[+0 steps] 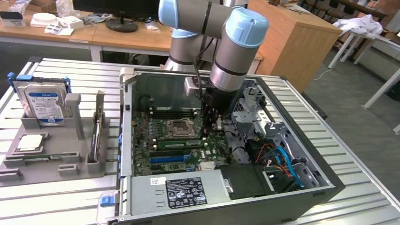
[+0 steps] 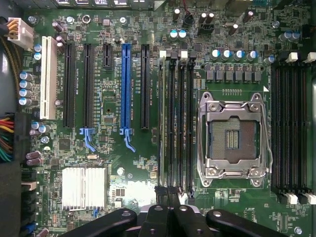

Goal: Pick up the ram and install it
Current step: 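Press down the ram until it locks into place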

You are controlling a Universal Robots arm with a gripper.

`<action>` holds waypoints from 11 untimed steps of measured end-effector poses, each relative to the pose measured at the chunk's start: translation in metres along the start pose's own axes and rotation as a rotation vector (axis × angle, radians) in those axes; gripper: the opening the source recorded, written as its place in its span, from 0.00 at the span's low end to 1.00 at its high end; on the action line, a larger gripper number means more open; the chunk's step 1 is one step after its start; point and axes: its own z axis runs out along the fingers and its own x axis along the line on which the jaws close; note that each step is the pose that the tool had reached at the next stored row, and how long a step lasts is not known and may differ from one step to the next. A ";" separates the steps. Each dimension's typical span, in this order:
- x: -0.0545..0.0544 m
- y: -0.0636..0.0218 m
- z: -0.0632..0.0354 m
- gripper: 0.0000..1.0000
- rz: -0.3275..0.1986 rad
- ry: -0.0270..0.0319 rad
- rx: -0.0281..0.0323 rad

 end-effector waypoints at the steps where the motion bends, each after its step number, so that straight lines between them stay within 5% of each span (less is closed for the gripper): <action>1: 0.000 0.0000 0.0000 0.11 0.000 0.0000 0.0001; 11: 0.000 -0.0001 0.0018 0.11 0.000 -0.0001 0.0001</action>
